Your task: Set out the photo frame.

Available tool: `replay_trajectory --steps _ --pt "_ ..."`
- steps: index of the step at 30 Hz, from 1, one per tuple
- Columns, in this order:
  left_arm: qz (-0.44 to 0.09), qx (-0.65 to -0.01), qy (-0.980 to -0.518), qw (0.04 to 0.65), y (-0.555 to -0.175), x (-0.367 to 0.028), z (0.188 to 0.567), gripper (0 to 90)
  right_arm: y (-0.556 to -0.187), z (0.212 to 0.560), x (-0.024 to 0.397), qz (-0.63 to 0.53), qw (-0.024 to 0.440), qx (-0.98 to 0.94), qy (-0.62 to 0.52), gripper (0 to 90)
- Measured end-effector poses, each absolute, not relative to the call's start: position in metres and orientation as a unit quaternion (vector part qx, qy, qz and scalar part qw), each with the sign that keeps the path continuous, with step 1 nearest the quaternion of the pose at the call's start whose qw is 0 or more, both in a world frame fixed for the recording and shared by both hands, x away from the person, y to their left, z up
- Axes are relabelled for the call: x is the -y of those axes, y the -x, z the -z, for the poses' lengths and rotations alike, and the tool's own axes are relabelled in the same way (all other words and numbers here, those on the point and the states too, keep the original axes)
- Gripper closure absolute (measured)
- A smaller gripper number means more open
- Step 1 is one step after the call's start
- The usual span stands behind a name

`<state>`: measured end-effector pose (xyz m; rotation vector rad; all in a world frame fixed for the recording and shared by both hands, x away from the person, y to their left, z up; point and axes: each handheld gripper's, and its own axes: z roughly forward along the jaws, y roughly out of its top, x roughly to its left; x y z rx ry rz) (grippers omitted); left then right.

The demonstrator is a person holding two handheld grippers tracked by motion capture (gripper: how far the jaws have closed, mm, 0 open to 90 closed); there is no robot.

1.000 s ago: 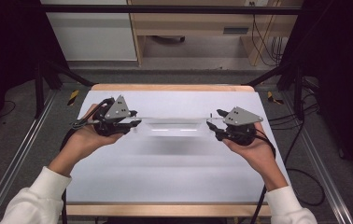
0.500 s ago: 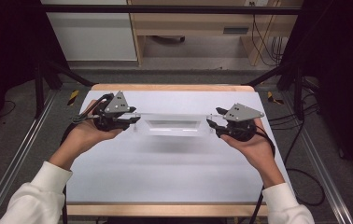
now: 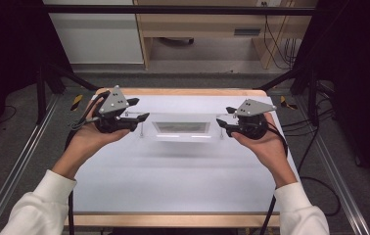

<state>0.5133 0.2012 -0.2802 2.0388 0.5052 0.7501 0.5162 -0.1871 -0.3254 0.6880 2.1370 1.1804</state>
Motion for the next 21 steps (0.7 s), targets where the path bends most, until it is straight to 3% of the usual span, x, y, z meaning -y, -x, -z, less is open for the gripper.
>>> replay_trajectory --steps 3,9,21 --pt "-0.308 -0.235 -0.797 0.463 -0.51 -0.209 0.276 30.7 -0.522 0.324 0.187 -0.447 0.296 -0.802 -0.264 47.0" --pt "-0.31 -0.288 -0.761 0.492 -0.501 -0.231 0.286 20.6 -0.535 0.323 0.188 -0.463 0.291 -0.788 -0.282 43.7" --pt "-0.28 -0.368 -0.751 0.472 -0.488 -0.27 0.347 17.2 -0.56 0.322 0.187 -0.482 0.281 -0.768 -0.314 39.0"
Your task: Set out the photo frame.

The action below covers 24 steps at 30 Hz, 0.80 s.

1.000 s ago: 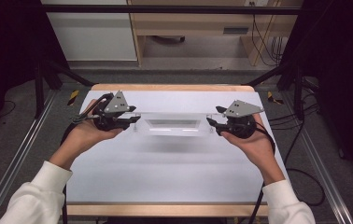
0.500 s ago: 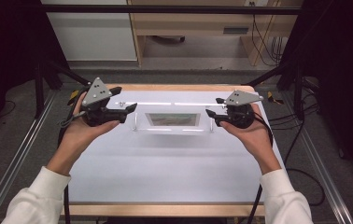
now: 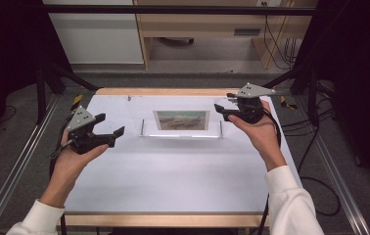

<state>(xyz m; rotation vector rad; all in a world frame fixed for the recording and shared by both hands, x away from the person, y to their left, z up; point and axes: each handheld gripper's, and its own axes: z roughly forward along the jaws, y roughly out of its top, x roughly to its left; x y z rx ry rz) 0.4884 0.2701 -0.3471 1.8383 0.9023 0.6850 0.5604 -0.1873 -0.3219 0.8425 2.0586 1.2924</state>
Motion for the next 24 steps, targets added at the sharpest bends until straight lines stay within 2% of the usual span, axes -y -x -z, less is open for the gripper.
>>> replay_trajectory --steps 11,24 --pt "-0.245 -0.397 -0.765 0.445 -0.479 -0.28 0.409 17.2 -0.578 0.322 0.187 -0.491 0.277 -0.753 -0.34 37.1" --pt "-0.242 -0.409 -0.768 0.431 -0.471 -0.294 0.424 17.2 -0.599 0.325 0.188 -0.501 0.262 -0.735 -0.375 35.8"
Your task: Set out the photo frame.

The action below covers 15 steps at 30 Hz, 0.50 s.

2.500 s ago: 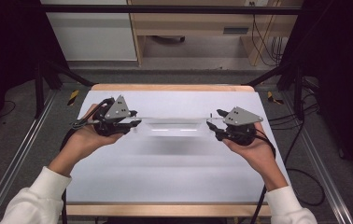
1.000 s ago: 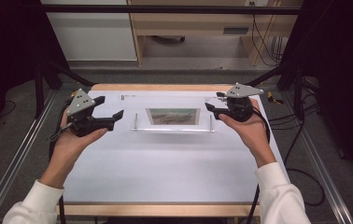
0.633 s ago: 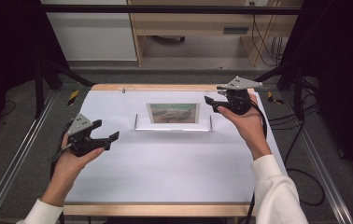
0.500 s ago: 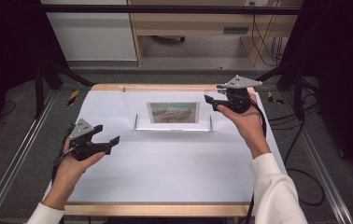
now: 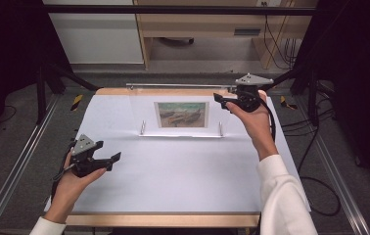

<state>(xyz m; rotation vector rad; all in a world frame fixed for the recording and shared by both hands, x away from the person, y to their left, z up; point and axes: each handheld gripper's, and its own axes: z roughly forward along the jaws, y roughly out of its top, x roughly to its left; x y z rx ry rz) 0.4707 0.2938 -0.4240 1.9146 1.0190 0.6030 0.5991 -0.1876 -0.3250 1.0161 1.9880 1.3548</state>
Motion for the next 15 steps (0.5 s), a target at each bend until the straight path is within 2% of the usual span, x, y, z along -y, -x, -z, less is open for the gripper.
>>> replay_trajectory --steps 15 --pt "-0.236 -0.419 -0.764 0.43 -0.47 -0.302 0.428 17.7 -0.617 0.326 0.187 -0.5 0.248 -0.727 -0.4 34.1"
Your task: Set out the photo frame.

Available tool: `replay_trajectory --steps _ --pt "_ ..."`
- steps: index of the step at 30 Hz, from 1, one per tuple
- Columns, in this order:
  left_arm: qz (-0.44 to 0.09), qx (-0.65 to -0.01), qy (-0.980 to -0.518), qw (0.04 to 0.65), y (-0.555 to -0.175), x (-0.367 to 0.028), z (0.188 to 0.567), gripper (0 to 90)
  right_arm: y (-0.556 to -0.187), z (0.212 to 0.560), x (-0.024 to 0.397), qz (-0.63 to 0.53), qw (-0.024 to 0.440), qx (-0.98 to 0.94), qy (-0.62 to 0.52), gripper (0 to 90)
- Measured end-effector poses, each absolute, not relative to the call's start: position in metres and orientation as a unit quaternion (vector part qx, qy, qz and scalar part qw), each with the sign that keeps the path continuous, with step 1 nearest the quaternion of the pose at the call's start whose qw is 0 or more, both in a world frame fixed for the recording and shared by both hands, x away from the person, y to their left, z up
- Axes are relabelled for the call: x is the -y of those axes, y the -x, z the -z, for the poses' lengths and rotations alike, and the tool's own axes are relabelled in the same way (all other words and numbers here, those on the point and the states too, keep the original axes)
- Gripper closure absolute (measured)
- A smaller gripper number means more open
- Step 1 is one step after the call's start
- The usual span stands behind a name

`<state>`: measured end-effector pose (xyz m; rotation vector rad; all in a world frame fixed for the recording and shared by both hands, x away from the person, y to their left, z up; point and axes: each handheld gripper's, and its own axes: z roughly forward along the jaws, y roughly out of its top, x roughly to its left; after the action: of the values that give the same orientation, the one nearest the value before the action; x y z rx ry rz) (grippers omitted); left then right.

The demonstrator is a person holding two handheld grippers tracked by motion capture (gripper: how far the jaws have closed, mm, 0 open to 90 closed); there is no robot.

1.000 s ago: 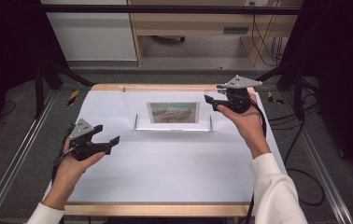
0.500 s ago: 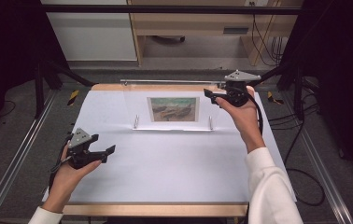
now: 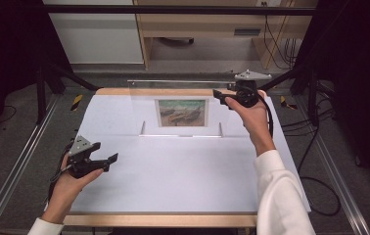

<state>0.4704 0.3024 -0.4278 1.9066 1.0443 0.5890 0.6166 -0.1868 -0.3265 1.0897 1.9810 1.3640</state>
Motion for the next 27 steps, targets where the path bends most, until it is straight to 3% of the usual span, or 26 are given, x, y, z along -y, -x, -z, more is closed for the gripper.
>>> replay_trajectory --steps 15,22,27 --pt "-0.235 -0.421 -0.761 0.433 -0.469 -0.304 0.428 17.8 -0.624 0.329 0.183 -0.491 0.251 -0.728 -0.408 30.4" --pt "-0.249 -0.424 -0.761 0.422 -0.467 -0.304 0.429 16.8 -0.616 0.331 0.187 -0.476 0.258 -0.732 -0.413 15.1" --pt "-0.262 -0.423 -0.767 0.404 -0.466 -0.302 0.433 14.7 -0.587 0.338 0.199 -0.467 0.279 -0.727 -0.42 10.5"
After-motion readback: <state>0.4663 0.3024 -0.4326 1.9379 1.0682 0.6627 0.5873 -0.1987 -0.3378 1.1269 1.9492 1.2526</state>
